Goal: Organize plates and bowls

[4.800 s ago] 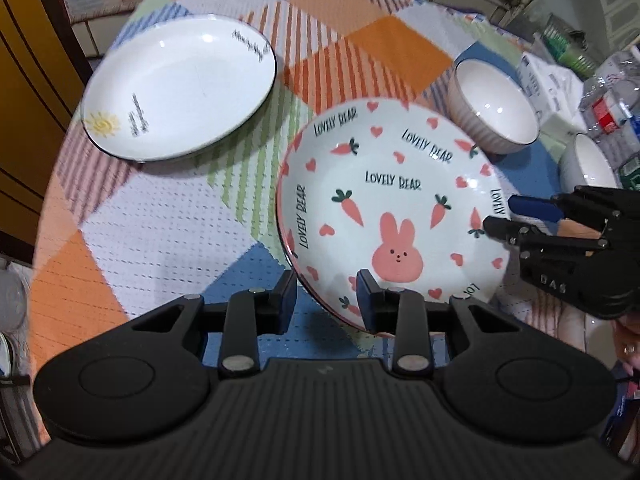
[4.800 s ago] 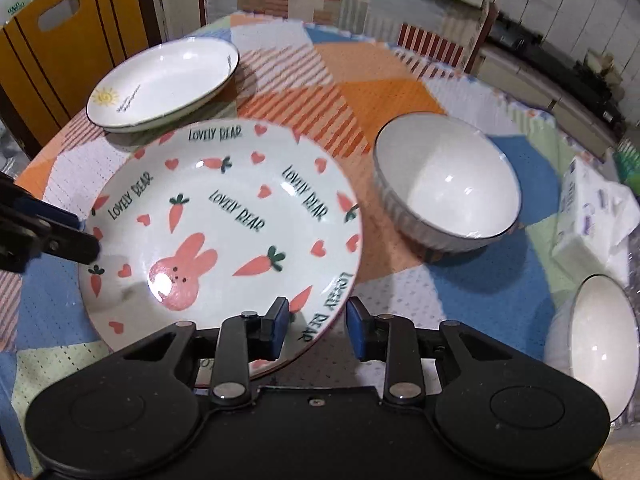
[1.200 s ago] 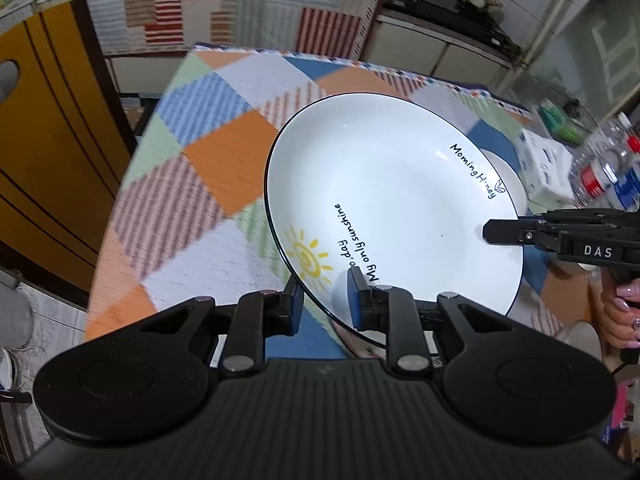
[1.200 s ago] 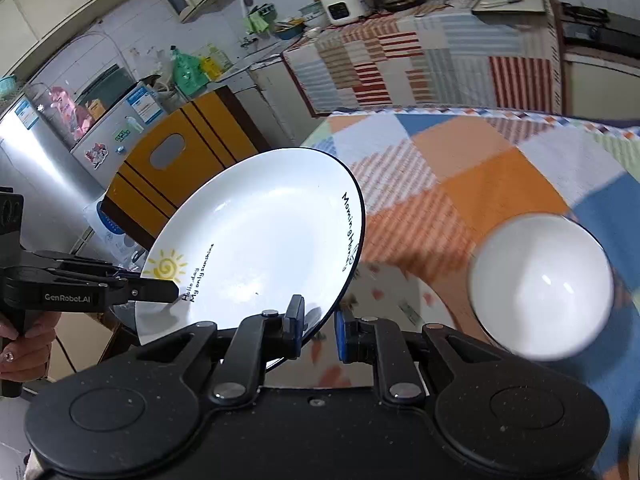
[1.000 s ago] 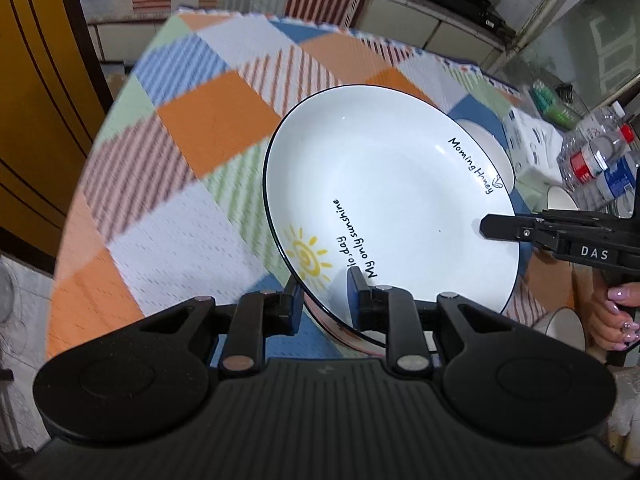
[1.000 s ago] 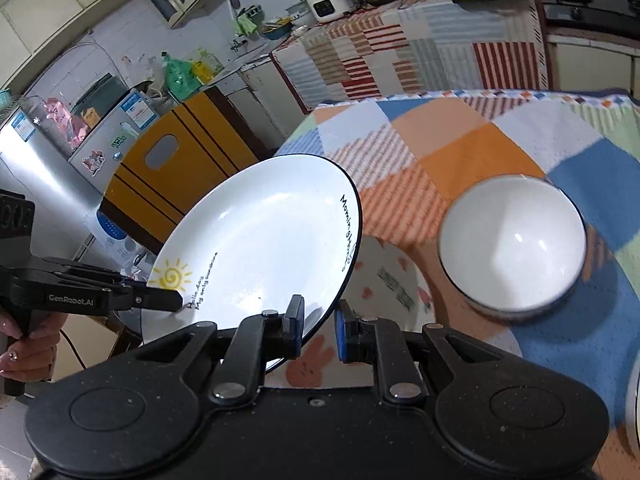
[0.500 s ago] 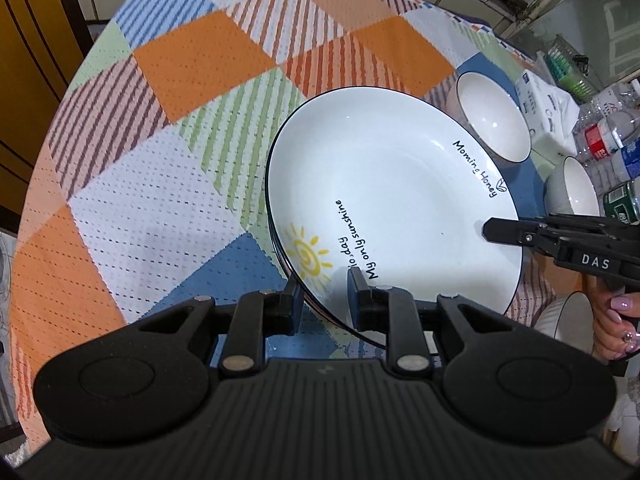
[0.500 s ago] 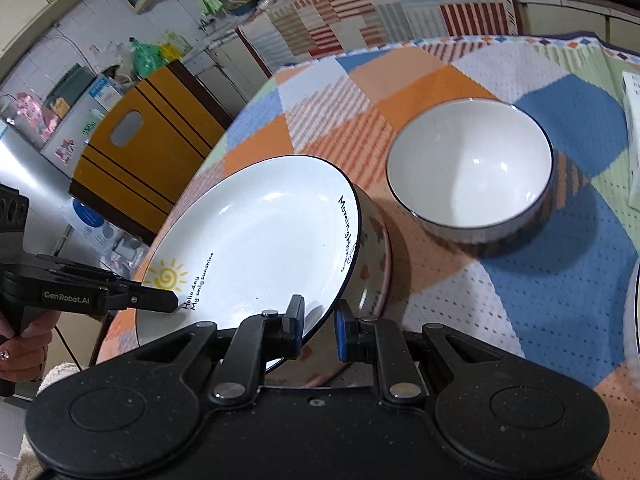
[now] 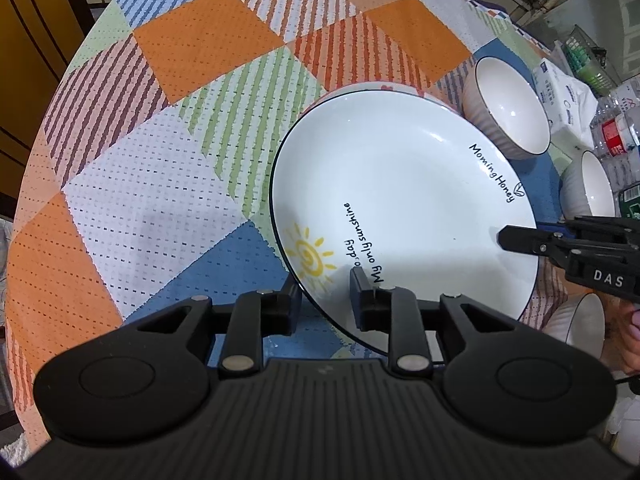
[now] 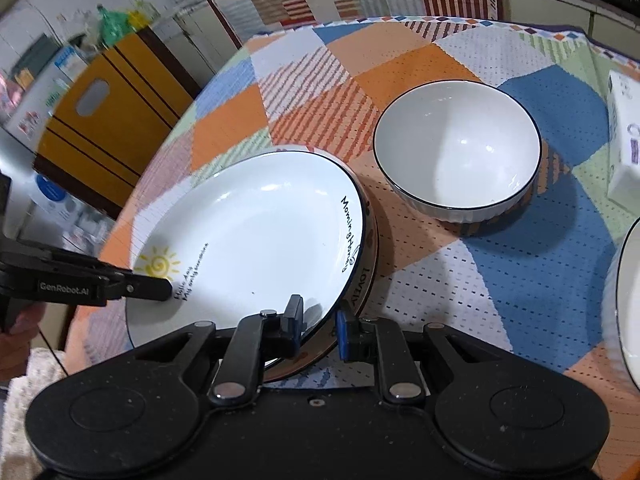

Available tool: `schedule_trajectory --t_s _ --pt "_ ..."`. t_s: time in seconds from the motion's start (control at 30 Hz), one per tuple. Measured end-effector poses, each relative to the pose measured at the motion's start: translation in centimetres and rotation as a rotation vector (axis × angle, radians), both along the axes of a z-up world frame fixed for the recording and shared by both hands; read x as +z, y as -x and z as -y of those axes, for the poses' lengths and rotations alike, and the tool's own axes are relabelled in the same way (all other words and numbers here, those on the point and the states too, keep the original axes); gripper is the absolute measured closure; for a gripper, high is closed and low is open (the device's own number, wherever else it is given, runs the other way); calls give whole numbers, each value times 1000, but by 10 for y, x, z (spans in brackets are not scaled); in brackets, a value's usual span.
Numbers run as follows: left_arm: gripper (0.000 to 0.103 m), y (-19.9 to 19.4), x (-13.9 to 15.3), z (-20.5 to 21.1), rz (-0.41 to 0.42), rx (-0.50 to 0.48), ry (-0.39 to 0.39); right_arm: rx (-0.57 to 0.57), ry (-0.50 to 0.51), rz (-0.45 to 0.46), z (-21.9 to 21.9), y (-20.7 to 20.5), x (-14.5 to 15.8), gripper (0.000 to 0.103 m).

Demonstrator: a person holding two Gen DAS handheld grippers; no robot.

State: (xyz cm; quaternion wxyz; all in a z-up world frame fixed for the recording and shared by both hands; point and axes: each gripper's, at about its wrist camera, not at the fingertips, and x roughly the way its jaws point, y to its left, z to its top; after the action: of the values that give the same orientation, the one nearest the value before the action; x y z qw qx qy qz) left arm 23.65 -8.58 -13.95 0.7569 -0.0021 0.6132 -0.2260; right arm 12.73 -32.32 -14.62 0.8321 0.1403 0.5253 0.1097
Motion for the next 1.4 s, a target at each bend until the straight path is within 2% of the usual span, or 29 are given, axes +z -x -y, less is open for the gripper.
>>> schedule_trajectory --t_s 0.17,0.4,0.47,0.6,0.7,0.83,0.93,1.07,1.2,1.37,1.4 --pt "79 1 -4 2 -6 0 -11 21 123 -22 -18 -3 6 79" --pt "79 8 -9 8 20 -23 -47 59 279 3 -36 1 2 75" --pt "79 10 -8 8 31 -21 -51 58 287 38 -34 4 -1 74" --pt "80 20 6 7 88 -35 -61 18 218 113 -19 18 3 75" --pt "80 33 22 9 121 -58 -57 18 219 244 -12 44 24 75" --pt "80 52 44 20 148 -100 -22 34 221 362 -6 83 52 73" --pt "80 70 58 36 170 -148 -1 56 272 426 -3 113 66 65" --pt "79 96 68 59 206 -215 6 88 316 478 4 152 75 48" --pt "78 125 66 84 233 -295 2 108 349 468 9 183 66 33" --pt "71 154 56 109 254 -358 10 131 409 425 11 211 48 25" --pt "69 158 54 113 258 -361 19 136 416 416 12 215 45 15"
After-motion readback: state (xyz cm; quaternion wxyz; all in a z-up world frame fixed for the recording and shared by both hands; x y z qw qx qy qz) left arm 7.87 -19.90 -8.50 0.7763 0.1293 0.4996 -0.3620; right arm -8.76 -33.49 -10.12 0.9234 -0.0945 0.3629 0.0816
